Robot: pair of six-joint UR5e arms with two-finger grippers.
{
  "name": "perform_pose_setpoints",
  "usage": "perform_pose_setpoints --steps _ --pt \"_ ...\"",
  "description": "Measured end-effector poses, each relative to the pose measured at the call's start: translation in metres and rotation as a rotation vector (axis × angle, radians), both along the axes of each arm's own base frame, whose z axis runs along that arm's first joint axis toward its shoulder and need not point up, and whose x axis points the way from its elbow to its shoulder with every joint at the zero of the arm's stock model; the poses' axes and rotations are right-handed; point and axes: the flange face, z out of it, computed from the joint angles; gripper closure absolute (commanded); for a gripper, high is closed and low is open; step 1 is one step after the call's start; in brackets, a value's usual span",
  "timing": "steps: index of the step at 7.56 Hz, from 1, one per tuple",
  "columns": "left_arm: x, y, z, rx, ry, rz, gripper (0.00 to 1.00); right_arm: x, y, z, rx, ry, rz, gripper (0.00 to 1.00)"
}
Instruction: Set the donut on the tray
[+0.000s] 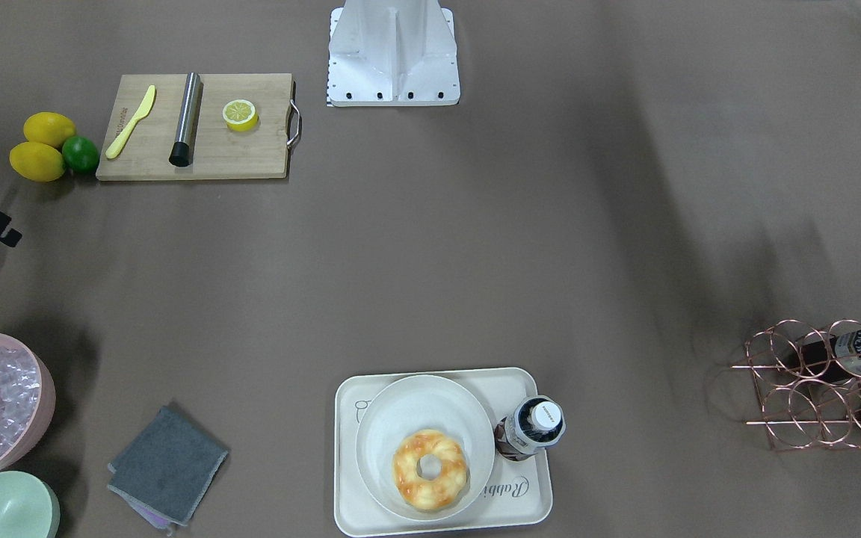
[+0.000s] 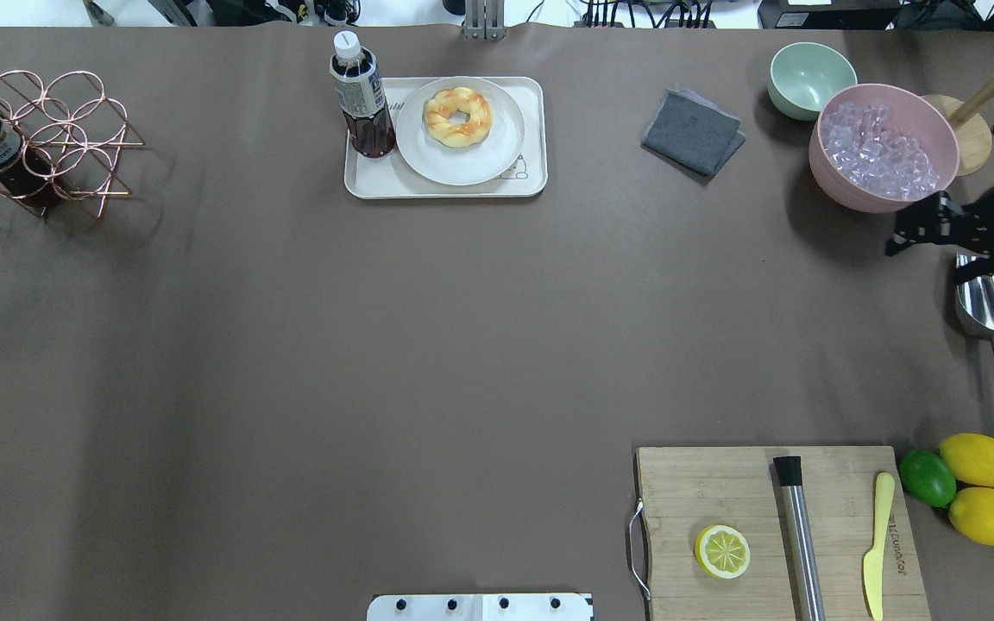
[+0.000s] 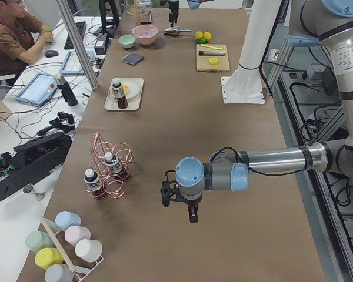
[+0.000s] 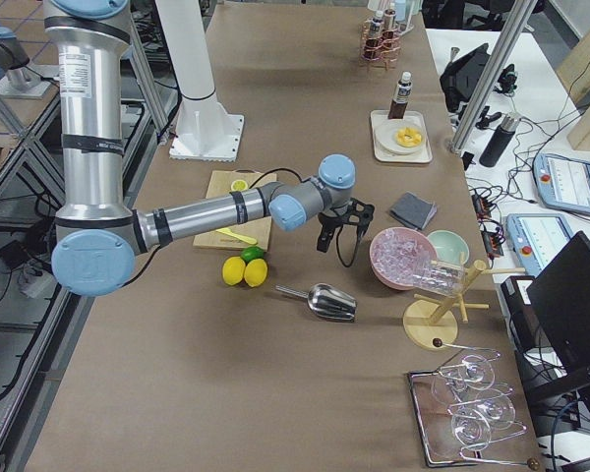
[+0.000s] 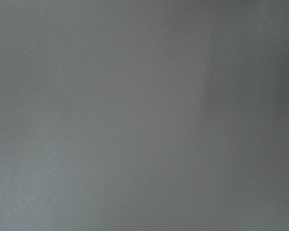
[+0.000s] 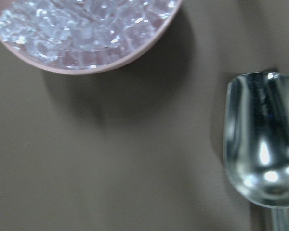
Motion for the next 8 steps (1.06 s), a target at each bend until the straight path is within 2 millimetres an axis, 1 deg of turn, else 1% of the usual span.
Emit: perform_pose_setpoints --steps 2,4,6,7,8 --pt "0.000 0.000 -0.001 0.002 0.000 0.000 0.02 0.058 0.031 0.053 0.077 0.049 -0.063 0.00" --pt "0.001 -0.002 -0.001 0.003 0.000 0.003 0.02 0.107 0.059 0.108 0.141 0.092 -0.133 0.00" --pt "0.002 -0.006 -0.004 0.008 0.001 0.003 0.02 0.145 0.072 0.156 0.191 0.115 -0.188 0.00" --pt "0.002 -0.008 -0.005 0.009 0.001 0.004 0.02 0.159 0.076 0.173 0.211 0.123 -0.205 0.00" --pt "0.003 -0.013 -0.005 0.008 0.000 0.004 0.02 0.169 0.080 0.183 0.228 0.125 -0.218 0.00"
